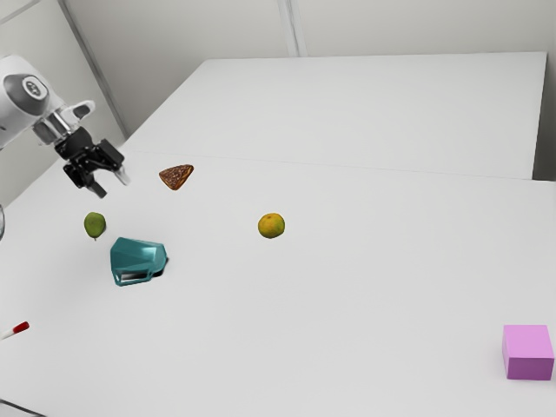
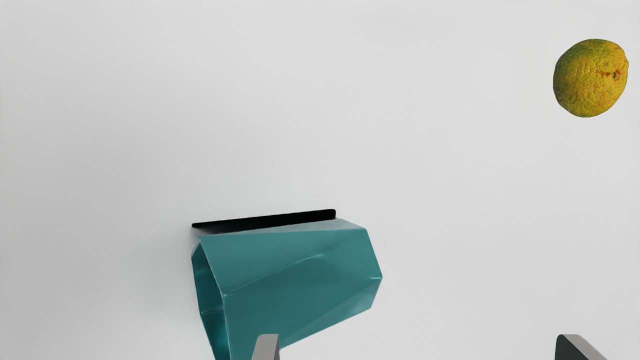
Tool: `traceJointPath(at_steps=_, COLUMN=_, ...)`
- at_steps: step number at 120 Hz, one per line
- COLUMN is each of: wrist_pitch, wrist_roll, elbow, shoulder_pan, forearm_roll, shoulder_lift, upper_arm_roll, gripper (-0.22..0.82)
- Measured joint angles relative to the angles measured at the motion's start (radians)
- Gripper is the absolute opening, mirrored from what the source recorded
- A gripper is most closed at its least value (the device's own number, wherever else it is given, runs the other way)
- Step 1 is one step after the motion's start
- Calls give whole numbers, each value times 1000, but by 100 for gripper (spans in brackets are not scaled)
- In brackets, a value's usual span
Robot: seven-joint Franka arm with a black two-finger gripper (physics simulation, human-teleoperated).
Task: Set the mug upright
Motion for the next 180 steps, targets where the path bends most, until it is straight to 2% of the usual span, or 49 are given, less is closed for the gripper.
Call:
traceJointPath(at_steps=14, wrist_pitch=-37, wrist_roll=63, elbow=73, shoulder_pan=105, forearm_roll=-47, shoulder_lift=113, upper_arm_roll=-69, gripper=60)
traceJointPath(at_steps=28, wrist_pitch=-59, wrist_roll=121, elbow=90, shoulder_pan=159, forearm_roll=-68, shoulder_lift=168, upper_arm_roll=-90, gripper=60)
traceJointPath(at_steps=67, wrist_pitch=-93, wrist_roll=217, elbow=-37, shoulder_pan=187, forearm_roll=-94, shoulder_lift=159, upper_arm_roll=-81, gripper=60)
traceJointPath(at_steps=122, wrist_pitch=-84, wrist_roll=211, elbow=-160, shoulder_pan=180, forearm_roll=-165, shoulder_lift=144, upper_arm_roll=-79, gripper=57)
traceJointPath(at_steps=150, wrist_pitch=-74, wrist_roll=203, elbow=-197, shoulder_pan=172, forearm_roll=-193, shoulder_lift=110, upper_arm_roll=-89, gripper=38)
traceJointPath(at_steps=170, wrist_pitch=-72, wrist_roll=191, elbow=-199, shoulder_pan=164, forearm_roll=-203, shoulder_lift=90, upper_arm_roll=-103, gripper=10)
traceJointPath(at_steps=180, wrist_pitch=-71, wrist_roll=186, elbow=-198, shoulder_pan=160, forearm_roll=-207, shoulder_lift=88, upper_arm_roll=-114, gripper=-1)
